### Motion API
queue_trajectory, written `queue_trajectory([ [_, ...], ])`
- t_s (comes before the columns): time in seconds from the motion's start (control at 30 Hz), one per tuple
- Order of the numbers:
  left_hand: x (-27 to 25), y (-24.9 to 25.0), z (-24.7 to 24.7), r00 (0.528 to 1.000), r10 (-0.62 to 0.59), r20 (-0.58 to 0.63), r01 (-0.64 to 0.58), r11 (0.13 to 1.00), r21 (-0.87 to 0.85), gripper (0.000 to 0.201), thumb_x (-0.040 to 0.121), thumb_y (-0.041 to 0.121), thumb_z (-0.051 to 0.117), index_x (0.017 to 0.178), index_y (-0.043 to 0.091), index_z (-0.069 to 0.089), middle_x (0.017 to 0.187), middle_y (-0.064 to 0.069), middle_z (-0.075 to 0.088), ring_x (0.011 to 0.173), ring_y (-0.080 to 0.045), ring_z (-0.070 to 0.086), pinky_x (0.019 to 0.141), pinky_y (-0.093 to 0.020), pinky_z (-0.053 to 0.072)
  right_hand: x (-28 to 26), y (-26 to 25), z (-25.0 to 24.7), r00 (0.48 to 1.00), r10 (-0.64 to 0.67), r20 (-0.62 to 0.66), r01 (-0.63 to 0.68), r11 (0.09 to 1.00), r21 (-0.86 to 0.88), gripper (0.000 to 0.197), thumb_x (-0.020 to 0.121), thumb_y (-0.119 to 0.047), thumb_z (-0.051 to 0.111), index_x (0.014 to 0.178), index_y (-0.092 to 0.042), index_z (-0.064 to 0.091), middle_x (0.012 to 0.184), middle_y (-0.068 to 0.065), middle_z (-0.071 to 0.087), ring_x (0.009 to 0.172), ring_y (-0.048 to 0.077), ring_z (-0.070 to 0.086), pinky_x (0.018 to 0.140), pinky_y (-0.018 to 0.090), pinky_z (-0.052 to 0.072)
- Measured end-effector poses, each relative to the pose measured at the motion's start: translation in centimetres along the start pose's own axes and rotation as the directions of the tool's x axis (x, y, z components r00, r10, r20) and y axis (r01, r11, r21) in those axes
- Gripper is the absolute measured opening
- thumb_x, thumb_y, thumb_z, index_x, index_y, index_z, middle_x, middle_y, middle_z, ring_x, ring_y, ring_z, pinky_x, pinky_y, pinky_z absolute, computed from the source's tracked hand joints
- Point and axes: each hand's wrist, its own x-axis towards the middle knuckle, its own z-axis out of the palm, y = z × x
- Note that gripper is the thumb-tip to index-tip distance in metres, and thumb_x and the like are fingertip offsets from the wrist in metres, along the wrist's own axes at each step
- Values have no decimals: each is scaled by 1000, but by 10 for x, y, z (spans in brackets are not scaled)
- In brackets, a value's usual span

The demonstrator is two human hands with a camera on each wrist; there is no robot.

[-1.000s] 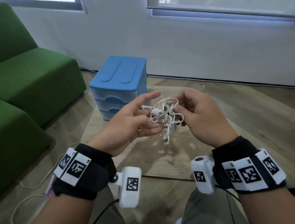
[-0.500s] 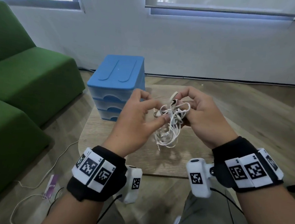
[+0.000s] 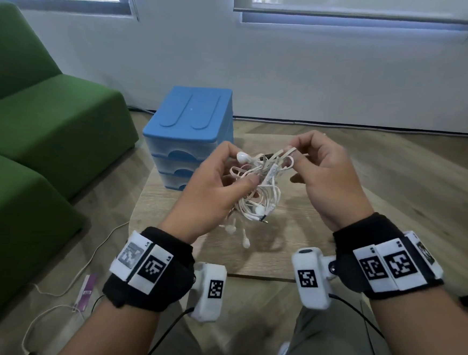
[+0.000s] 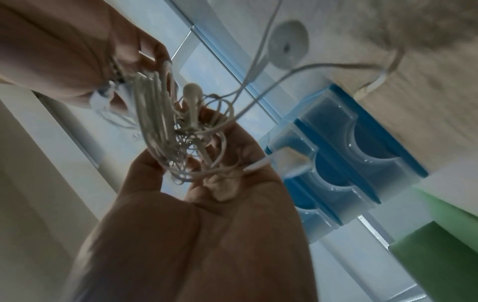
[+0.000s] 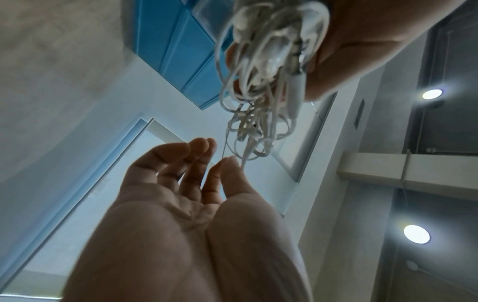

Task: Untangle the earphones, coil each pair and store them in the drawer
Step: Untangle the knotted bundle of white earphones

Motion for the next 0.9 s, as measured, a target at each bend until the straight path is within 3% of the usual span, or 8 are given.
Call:
queue_trajectory([
  [0.1, -2, 3, -4, 999, -13, 44, 12, 1000, 15, 33, 99, 10, 69, 123, 28, 54, 93, -4, 70, 82, -26, 62, 79, -43, 54, 2, -1, 2, 999, 21, -37, -20, 999, 31, 11, 99, -13, 63, 90, -17, 67, 89, 2, 75, 81, 13, 67, 70, 31, 54],
  [0.23, -4, 10, -6, 996, 13, 86, -21, 995, 101, 45, 102, 10, 63, 135, 40, 55, 82, 11, 61, 76, -27, 55, 78, -47, 54, 1, -9, 3, 991, 130, 41, -136, 942, 307, 25, 103, -10, 50, 80, -12, 61, 92, 14, 74, 81, 22, 65, 72, 34, 50],
  [0.3, -5, 10, -6, 996, 16, 91, -27, 993, 117, 40, 103, 11, 61, 132, 40, 61, 87, -6, 66, 77, -44, 55, 81, -61, 53, 1, -14, 1, 988, 129, 88, -154, 900, 408, 31, 98, -7, 50, 69, -15, 57, 77, 9, 68, 74, 21, 60, 70, 34, 47],
  [0.37, -6, 9, -6, 996, 12, 86, -23, 991, 129, 36, 103, 12, 61, 126, 38, 65, 94, -27, 64, 79, -50, 55, 77, -63, 52, 1, -16, -2, 990, 104, 99, -136, 898, 418, 34, 91, -8, 54, 59, -21, 57, 68, 7, 63, 70, 21, 60, 69, 33, 48],
  [0.53, -6, 6, -9, 1000, -17, -1, 17, 985, 170, 31, 97, 7, 61, 112, 32, 71, 90, -23, 66, 72, -36, 54, 71, -40, 47, 5, -15, -5, 995, 101, 1, -94, 921, 378, 38, 82, -5, 58, 54, -21, 37, 50, -2, 33, 47, 20, 41, 56, 31, 37],
  [0.63, -6, 3, -10, 998, -33, -57, 42, 986, 162, 30, 95, 5, 61, 107, 30, 72, 87, -11, 70, 70, -23, 58, 70, -40, 52, 6, -15, -9, 995, 101, -16, -87, 920, 383, 37, 76, -2, 57, 57, -20, 31, 51, -4, 25, 46, 17, 22, 49, 28, 24],
  [0.77, -7, 4, -8, 997, -32, -63, 39, 993, 111, 16, 93, 21, 69, 108, 27, 73, 94, -9, 75, 82, -39, 67, 75, -48, 61, 6, -23, -15, 985, 148, 94, -171, 925, 339, 29, 71, -6, 52, 68, -15, 24, 50, -5, 23, 43, 13, 17, 52, 33, 9],
  [0.9, -4, 0, -7, 992, -40, -123, 54, 992, 117, 16, 95, 15, 73, 106, 26, 73, 91, -3, 76, 81, -25, 71, 74, -45, 62, 5, -30, -17, 974, 148, 169, -195, 931, 310, 14, 69, -8, 50, 62, -14, 40, 55, -2, 18, 45, 12, 16, 51, 30, 10],
])
